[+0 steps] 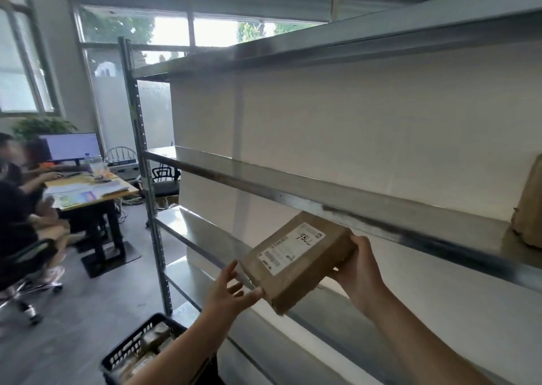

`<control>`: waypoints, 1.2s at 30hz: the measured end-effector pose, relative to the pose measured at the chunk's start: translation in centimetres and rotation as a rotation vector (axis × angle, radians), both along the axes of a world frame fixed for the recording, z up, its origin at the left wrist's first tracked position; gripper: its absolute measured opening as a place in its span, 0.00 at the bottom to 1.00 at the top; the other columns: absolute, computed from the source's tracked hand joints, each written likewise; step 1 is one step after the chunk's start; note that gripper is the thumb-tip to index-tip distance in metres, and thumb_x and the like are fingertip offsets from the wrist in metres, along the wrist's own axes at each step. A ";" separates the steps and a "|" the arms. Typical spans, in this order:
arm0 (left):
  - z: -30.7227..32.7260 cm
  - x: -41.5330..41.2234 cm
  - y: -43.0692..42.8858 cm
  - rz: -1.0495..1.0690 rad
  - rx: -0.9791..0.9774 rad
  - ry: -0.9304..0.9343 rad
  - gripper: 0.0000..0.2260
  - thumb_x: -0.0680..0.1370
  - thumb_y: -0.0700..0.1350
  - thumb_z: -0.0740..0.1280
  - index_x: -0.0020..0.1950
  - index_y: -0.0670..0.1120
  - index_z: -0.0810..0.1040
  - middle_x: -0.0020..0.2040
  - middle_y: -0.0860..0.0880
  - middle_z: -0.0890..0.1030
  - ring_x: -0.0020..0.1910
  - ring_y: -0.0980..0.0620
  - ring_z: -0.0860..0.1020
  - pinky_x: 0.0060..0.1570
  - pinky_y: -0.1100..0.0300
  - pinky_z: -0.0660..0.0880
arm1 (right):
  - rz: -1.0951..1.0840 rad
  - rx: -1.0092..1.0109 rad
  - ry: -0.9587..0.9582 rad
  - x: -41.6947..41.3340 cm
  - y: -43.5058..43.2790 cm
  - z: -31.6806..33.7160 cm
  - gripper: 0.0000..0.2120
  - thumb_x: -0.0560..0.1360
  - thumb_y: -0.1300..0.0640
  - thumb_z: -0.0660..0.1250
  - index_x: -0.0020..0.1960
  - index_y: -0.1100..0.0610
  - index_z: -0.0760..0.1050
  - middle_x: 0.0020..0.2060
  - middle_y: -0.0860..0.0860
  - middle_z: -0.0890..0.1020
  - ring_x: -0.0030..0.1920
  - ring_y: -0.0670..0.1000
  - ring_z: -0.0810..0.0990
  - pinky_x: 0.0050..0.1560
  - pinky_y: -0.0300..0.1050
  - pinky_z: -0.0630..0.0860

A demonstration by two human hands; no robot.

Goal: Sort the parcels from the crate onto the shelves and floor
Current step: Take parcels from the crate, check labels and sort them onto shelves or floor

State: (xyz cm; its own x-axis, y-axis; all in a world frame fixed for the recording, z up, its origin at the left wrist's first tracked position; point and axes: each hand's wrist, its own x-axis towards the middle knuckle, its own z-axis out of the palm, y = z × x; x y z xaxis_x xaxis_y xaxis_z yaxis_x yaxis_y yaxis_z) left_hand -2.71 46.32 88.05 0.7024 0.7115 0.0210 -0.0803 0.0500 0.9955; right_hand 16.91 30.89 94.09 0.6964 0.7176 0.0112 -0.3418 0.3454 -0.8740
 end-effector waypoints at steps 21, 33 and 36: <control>0.0 -1.2 1.6 0.143 -0.064 -0.147 0.22 0.78 0.56 0.62 0.57 0.37 0.78 0.55 0.44 0.84 0.57 0.45 0.82 0.63 0.48 0.74 | 0.375 -0.300 -0.301 -0.6 5.5 1.9 0.21 0.80 0.44 0.58 0.57 0.57 0.81 0.48 0.57 0.86 0.48 0.57 0.86 0.49 0.52 0.81; 1.6 -9.3 12.1 -0.060 0.036 0.290 0.21 0.74 0.55 0.73 0.62 0.45 0.79 0.54 0.45 0.85 0.55 0.46 0.83 0.60 0.47 0.77 | 0.815 -0.692 -1.046 -6.1 17.8 3.2 0.14 0.74 0.40 0.66 0.54 0.46 0.81 0.51 0.51 0.84 0.48 0.49 0.84 0.51 0.44 0.80; 0.9 -11.4 15.2 0.101 -0.032 0.212 0.21 0.72 0.50 0.74 0.61 0.41 0.78 0.52 0.42 0.85 0.52 0.43 0.84 0.57 0.45 0.79 | 0.667 -0.693 -1.159 -7.2 22.2 2.5 0.21 0.76 0.39 0.65 0.66 0.45 0.73 0.57 0.47 0.79 0.53 0.47 0.80 0.53 0.43 0.77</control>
